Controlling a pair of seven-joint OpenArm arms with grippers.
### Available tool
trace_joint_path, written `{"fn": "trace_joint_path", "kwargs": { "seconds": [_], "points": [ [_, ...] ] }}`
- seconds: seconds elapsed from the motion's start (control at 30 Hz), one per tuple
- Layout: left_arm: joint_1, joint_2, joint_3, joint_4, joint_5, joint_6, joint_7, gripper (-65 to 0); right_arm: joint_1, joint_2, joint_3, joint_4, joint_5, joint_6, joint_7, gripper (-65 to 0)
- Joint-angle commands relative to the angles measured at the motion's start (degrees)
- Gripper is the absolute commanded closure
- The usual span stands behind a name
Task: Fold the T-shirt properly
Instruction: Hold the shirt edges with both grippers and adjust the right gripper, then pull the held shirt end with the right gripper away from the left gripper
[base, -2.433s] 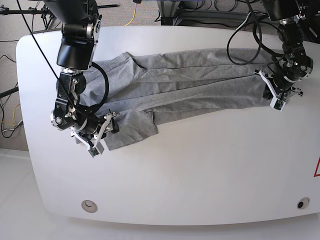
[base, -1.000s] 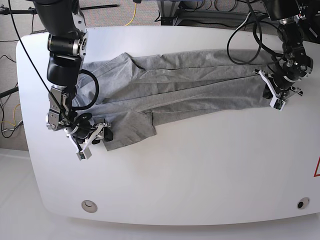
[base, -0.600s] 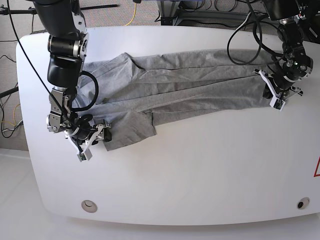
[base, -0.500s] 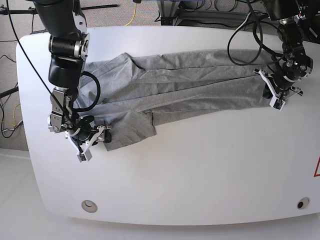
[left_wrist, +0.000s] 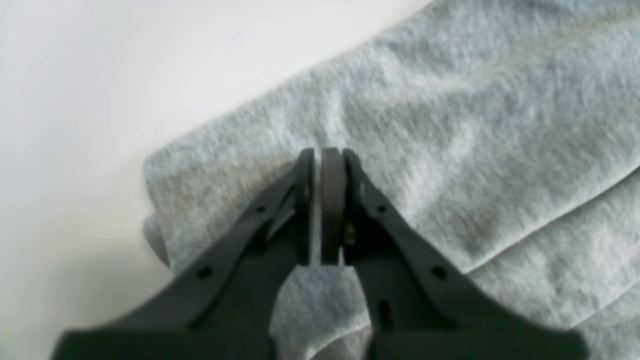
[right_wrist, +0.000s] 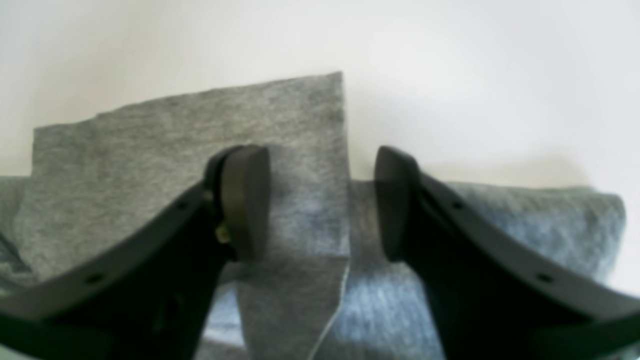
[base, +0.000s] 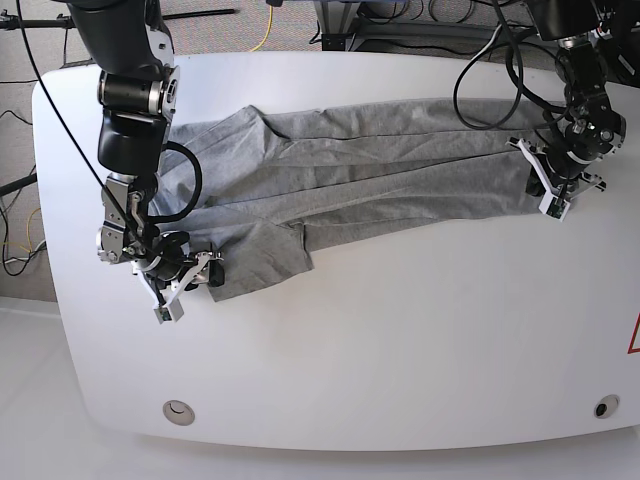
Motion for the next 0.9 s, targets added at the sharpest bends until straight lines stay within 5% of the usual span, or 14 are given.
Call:
{"fn": "trace_joint_path", "kwargs": {
  "seconds": [0.0,0.2,0.4,0.87],
  "points": [
    [-0.3,-0.7,-0.1,0.7,-0.3,0.1,-0.5,-1.4,0.9,0.2,0.1,0.9,0.6,4.3,-0.1,-20.9],
    [-0.4,-0.8,0.0,0.7,-0.3,0.1,-0.7,-1.4,0.9,-0.3,0.1,1.0,0.5,4.3,0.0,-6.7],
    [-0.3,-0.7,-0.2,0.9,0.1,0.1,-0.5,-1.2,0.8,-0.7,0.0,1.2,0.3,4.3,0.3,-0.3],
    [-0.4,-0.8,-0.4,0.8,0.1,0.1,-0.3,-1.3,1.1,-0.5,0.1,3.5,0.8,4.3,-2.9,-4.4]
  ]
}}
